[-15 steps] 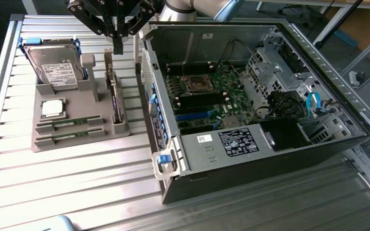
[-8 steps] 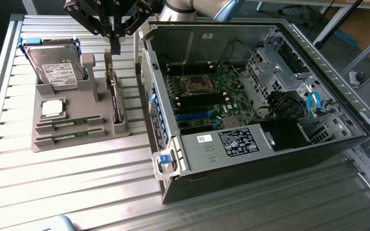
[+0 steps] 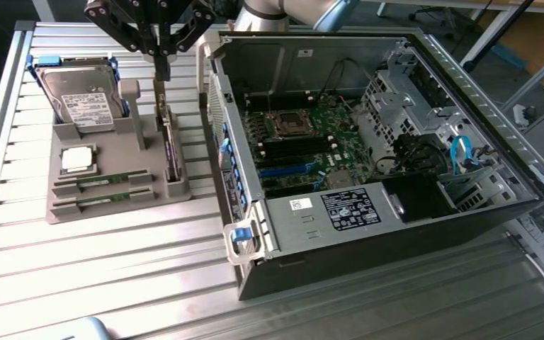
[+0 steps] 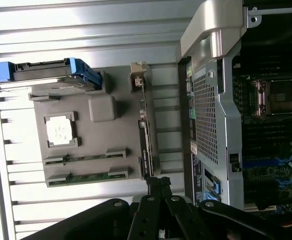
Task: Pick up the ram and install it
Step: 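Reach for the ram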
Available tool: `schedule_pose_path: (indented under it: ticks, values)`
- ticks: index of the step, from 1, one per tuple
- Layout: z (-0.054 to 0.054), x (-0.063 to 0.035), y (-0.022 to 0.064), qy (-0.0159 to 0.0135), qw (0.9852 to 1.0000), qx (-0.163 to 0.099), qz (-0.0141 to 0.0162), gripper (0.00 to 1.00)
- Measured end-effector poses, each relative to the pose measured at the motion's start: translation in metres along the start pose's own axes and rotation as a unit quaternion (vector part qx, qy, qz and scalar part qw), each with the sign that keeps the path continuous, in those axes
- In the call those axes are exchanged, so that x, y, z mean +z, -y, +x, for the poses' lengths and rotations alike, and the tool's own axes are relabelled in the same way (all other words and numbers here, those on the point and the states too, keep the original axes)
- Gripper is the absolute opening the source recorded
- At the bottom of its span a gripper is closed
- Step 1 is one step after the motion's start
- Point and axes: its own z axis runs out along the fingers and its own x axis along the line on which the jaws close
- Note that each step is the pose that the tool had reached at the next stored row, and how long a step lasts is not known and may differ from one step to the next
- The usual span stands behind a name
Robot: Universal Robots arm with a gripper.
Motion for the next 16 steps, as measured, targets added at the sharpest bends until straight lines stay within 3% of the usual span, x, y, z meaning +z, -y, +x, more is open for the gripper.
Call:
schedule_pose_path:
  ticks: [16]
  values:
    - [0.016,-0.0004,0.0012,0.0000,1.0000,0.000,0.0001,0.10]
